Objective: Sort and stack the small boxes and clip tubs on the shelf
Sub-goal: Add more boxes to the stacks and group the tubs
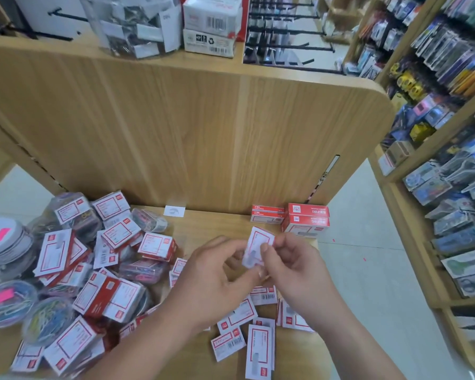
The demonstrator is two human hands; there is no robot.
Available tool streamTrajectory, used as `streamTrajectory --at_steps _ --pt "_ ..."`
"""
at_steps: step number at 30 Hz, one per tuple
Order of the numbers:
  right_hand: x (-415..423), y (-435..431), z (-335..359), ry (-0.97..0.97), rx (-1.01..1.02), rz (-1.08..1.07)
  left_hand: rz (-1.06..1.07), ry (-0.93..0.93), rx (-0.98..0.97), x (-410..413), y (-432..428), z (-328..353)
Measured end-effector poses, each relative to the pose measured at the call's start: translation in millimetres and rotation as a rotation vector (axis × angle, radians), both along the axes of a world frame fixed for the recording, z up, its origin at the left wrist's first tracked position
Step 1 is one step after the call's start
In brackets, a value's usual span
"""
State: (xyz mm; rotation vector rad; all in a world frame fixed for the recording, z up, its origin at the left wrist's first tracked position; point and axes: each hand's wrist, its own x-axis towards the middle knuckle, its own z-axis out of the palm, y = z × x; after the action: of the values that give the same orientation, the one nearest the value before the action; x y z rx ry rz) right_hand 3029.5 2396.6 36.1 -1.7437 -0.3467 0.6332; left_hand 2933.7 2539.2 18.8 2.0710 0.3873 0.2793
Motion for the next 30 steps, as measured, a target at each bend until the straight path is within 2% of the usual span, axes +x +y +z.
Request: streamTrajectory --at_steps 2,4,6,10,13,16,18,21,26,30 --pt "4.2 -3.9 -4.2 -0.063 -0.023 0.035 -0.047 0.021 0.032 0.3 2.5 -4.0" --pt "9.5 -9.7 -6.1 -0.192 -0.134 0.144 -0.004 -0.026 0.181 0.4 8.1 -6.4" --pt "13.4 -13.4 -7.0 -0.333 -0.250 0.217 -0.069 -0.088 0.254 1.9 11.1 -5.3" --pt "19.5 -13.0 -10.1 -0.513 -0.409 0.288 -0.119 -0.090 0.276 6.4 10.3 -3.8" --pt "24.0 -13.1 -15.3 -0.614 -0.425 0.218 -0.115 -0.063 0.274 17.6 15.8 -12.9" --pt "27.1 -18.2 -21.2 -0.578 -0.373 0.048 -0.016 0.029 0.181 39.5 30.6 -33.9" --pt "30.6 -22.9 -27.8 -0.516 -0.431 -0.004 0.068 0.061 0.167 55.0 38.4 -47.8" --pt "34.0 -28.2 -36.9 -0.461 -0.513 0.003 0.108 0.029 0.141 74.2 38.9 -58.6" --pt "35.8 -30.9 -41.9 -0.420 -0.532 -0.003 0.213 0.015 0.094 90.3 32.9 -65.3" --pt "37.7 -27.5 -42.8 -0.445 -0.554 0.002 0.158 0.022 0.219 95.7 31.2 -65.6"
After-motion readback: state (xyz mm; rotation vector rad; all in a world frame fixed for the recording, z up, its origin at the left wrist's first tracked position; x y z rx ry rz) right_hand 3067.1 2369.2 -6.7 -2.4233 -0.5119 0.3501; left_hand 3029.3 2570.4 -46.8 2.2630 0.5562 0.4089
